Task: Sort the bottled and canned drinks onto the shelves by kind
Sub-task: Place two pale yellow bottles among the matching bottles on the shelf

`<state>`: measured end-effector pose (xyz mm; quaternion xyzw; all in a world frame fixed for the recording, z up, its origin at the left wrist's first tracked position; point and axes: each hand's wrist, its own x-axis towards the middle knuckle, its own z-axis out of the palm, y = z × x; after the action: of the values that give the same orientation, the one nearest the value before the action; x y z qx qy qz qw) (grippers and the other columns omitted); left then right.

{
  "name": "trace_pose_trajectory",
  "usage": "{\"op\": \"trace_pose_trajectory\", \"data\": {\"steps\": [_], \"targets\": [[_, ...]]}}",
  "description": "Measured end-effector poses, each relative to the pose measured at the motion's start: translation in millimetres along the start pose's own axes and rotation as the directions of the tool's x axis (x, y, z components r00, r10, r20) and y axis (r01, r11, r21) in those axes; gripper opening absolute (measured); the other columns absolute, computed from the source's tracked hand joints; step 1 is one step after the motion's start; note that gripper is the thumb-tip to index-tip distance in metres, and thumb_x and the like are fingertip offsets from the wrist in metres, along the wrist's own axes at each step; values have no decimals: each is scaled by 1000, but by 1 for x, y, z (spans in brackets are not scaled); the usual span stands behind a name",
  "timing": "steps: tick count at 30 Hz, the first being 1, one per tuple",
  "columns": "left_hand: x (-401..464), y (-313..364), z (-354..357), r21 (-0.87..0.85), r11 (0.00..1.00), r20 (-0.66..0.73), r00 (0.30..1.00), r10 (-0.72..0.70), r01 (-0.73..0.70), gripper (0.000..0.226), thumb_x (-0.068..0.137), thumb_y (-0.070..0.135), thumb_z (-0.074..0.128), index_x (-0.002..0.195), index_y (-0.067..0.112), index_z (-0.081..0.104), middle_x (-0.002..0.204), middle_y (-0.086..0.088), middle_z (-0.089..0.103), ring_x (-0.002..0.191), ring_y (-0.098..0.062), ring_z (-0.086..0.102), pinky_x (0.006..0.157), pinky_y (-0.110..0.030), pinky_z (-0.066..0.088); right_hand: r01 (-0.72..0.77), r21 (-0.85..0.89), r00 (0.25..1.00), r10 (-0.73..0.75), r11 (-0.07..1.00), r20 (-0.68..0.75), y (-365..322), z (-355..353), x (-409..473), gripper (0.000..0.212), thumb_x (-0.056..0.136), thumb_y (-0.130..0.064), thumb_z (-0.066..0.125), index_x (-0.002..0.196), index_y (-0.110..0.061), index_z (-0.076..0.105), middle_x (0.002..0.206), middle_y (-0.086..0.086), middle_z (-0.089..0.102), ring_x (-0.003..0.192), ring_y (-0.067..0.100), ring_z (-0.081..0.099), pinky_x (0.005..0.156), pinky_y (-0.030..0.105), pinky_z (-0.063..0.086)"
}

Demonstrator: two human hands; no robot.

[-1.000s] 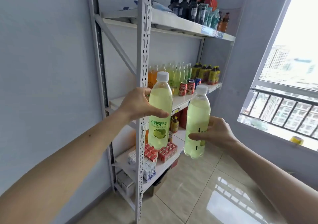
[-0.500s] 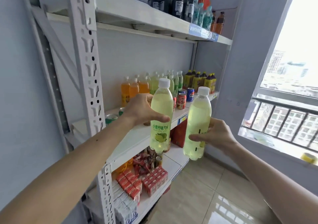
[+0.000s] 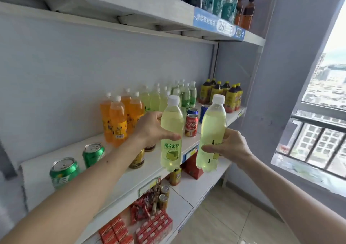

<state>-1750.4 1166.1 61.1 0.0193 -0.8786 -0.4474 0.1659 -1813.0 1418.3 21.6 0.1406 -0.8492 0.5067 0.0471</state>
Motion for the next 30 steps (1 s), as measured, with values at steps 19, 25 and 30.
{"op": "trace_pose_trajectory", "data": {"steps": [19,25,30], "targets": [[167,-12,128,52,968,-181,956,-232,245,106,29,58,89,123,15,62,118,0,70,104,-15,68,91,-37,56,141,-75,955,-115,987,274,117,-12,277,61,46,-41,94,100,-22,73,87,-8,74,83,11,70,74,30,57],[193,-23,140,63,951,-234,931,-280,302,120,23,63,89,127,14,59,123,0,68,107,-14,66,95,-38,54,190,-67,939,-161,980,305,132,2,315,55,51,-39,94,97,-21,70,85,-8,73,79,6,67,65,20,52],[206,-24,152,95,924,-293,897,-330,371,106,25,61,89,119,18,63,116,5,71,105,-14,66,94,-39,54,224,-27,909,-199,974,367,145,9,345,61,49,-37,95,101,-19,70,88,-7,73,82,8,67,65,22,51]]}}
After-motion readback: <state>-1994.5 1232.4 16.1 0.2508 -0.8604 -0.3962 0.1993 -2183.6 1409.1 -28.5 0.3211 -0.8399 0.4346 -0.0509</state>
